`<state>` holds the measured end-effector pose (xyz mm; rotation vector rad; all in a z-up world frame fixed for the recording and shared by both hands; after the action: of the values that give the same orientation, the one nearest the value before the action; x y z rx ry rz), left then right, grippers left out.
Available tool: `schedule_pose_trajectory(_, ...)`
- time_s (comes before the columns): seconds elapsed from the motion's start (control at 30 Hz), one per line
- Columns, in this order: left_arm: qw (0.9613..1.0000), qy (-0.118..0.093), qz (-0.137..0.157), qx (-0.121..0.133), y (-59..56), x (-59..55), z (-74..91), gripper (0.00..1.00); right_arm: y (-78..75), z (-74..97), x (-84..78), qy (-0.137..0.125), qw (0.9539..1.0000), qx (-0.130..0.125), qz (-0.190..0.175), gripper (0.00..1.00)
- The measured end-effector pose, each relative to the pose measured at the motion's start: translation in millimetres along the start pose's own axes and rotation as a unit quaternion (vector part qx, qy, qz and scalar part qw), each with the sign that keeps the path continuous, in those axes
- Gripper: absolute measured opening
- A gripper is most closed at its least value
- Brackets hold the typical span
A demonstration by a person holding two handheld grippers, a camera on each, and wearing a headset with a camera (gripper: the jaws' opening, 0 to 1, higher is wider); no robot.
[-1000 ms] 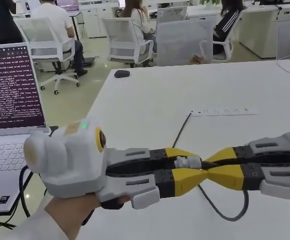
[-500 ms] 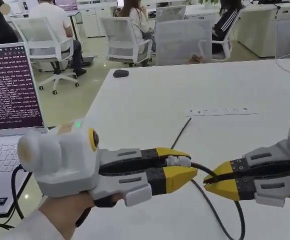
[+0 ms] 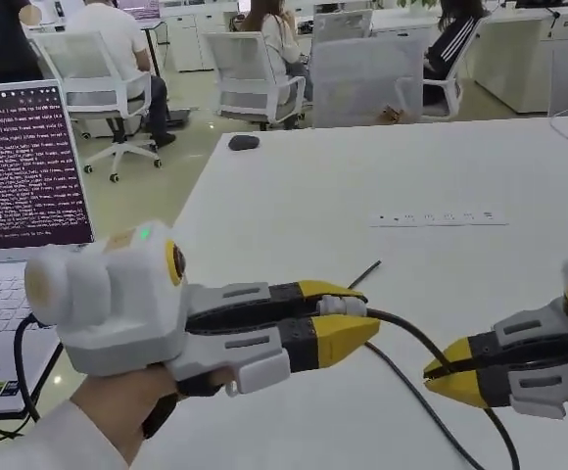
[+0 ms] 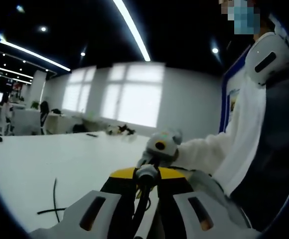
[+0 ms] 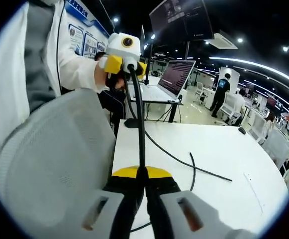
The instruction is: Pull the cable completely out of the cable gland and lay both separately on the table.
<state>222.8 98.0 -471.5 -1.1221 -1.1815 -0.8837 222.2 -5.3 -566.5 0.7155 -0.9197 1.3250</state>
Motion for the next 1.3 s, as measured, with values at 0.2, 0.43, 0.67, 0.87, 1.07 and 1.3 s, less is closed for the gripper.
schedule_pose_trajectory(0.2, 0.9996, 0.002, 0.013, 0.024, 8.9, -2.7, -2.0, 0.17, 0.8, 9.5, 11.8, 0.004, 0.9997, -0.011, 0.019, 0.07)
schedule_pose_trajectory(0.43, 0.9993, 0.032, 0.003, 0.021, -1.0, -18.7, -9.3, 0.17, 4.7, 20.6, 70.8, -0.117, 0.9931, -0.005, -0.004, 0.19)
schedule_pose_trajectory(0.67, 0.9991, 0.040, 0.003, 0.016, -4.1, -22.4, -18.3, 0.17, 14.1, 18.0, 90.5, -0.124, 0.9920, 0.014, 0.022, 0.08)
schedule_pose_trajectory(0.87, 0.9992, 0.037, 0.004, 0.012, -3.0, -25.3, -20.8, 0.17, 16.6, 17.6, 80.4, -0.104, 0.9943, 0.018, 0.018, 0.09)
schedule_pose_trajectory(1.07, 0.9994, 0.032, 0.005, 0.007, -3.9, -21.9, -21.9, 0.17, 13.4, 16.3, 77.0, -0.104, 0.9943, 0.024, 0.010, 0.06)
schedule_pose_trajectory(1.3, 0.9995, 0.030, 0.006, 0.007, 1.3, -21.5, -16.4, 0.17, 11.9, 8.9, 78.4, -0.116, 0.9929, 0.027, 0.006, 0.04)
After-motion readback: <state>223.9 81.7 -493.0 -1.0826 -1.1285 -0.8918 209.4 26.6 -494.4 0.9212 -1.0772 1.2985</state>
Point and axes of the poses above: the centre of the closed fingertips' face, and the gripper's own axes: z roughly backward along the fingers, y roughly to its left, x roughly out of its top, the point moved 3 cm from there along z, roughly backward along the fingers, and after that the axes turned 7 degrees about x, right-handed, at the moved point
